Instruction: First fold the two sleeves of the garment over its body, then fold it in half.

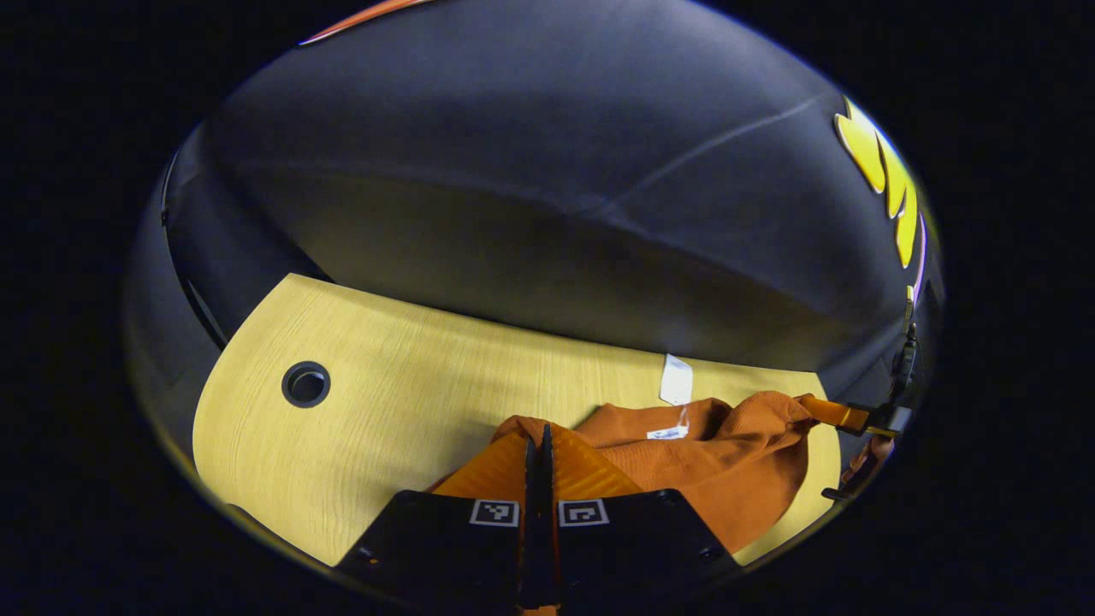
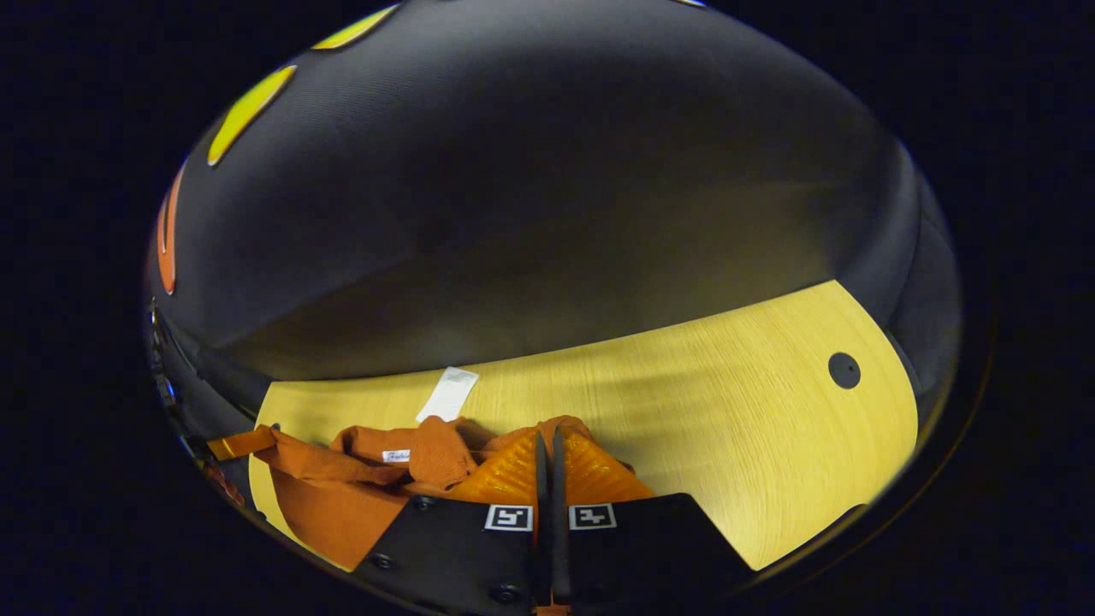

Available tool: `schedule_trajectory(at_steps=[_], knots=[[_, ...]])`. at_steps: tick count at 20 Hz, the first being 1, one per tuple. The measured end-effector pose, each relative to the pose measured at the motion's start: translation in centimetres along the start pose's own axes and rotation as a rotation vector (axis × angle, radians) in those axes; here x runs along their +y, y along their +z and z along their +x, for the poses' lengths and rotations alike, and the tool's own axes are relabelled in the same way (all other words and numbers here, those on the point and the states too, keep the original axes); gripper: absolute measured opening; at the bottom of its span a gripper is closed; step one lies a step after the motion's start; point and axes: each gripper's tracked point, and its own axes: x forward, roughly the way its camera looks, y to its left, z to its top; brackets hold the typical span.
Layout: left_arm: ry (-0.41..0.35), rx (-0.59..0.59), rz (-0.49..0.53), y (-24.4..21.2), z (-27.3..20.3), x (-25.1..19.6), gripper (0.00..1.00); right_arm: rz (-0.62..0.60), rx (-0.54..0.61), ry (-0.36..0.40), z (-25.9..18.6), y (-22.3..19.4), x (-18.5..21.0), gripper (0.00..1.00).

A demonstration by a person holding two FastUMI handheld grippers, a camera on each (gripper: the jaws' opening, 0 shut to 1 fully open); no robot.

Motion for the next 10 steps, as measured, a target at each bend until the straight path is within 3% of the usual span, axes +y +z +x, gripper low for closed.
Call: schedule_trajectory(at_steps=[1,3,5,6,7,8,10], knots=[[0.003,0.0,0.003,-0.1,0.5,-0.1,0.03,0.024,-0.002,-0.018,0.3,-0.1,-0.4,0.02],[-0.021,0.012,0.002,-0.7,1.1,-0.7,0.07,0.045,0.002,-0.032,0.9,-0.7,-0.6,0.07],[-0.054,0.002,-0.026,-0.4,0.3,-1.9,0.47,0.078,-0.027,-0.025,0.4,0.1,-0.6,0.17],[-0.043,-0.023,-0.029,0.4,0.1,-2.0,0.67,0.091,-0.052,-0.021,-0.1,0.9,-0.8,0.31],[-0.038,-0.044,-0.028,1.1,-0.4,-2.0,0.88,0.091,-0.074,-0.015,-0.5,1.6,-0.8,0.38],[-0.039,-0.056,-0.026,1.2,-0.7,-2.0,0.92,0.084,-0.092,-0.007,-1.2,2.1,-0.9,0.52],[-0.019,-0.074,-0.011,2.0,-2.2,-2.0,0.96,0.069,-0.121,0.012,-3.2,2.6,-0.9,0.69]])
